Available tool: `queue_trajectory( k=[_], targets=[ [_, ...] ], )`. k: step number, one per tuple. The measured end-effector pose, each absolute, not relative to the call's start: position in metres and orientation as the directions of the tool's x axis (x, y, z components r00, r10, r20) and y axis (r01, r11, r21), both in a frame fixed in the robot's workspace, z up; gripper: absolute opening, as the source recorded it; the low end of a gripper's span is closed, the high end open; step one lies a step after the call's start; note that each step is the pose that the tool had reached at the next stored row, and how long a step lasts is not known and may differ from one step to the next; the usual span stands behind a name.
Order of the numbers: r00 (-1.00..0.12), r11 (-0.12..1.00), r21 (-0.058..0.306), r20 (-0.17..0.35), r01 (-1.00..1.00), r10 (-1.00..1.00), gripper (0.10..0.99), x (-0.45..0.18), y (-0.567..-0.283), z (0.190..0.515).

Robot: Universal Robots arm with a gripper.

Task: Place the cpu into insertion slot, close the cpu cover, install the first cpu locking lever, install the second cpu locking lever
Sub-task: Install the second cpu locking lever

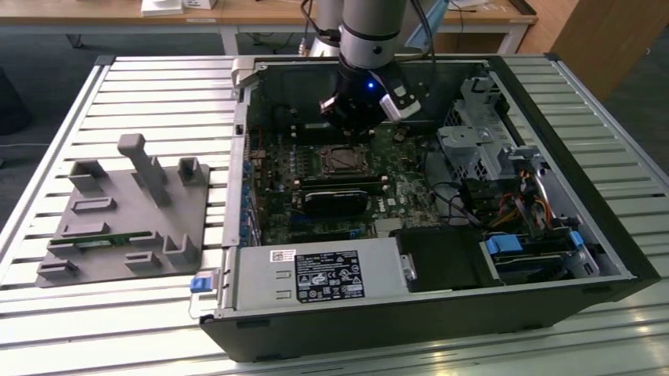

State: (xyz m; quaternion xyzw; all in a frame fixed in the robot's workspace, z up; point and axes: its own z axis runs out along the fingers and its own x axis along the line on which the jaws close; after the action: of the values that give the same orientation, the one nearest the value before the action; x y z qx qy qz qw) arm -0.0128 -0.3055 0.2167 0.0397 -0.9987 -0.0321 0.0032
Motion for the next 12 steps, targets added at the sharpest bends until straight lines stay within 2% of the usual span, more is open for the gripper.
queue_trajectory(
  k=[12],
  targets=[
    [-0.997,0.995,0.064,0.004,-0.077,-0.077,0.106,-0.0129,-0.3077,0.226]
  ],
)
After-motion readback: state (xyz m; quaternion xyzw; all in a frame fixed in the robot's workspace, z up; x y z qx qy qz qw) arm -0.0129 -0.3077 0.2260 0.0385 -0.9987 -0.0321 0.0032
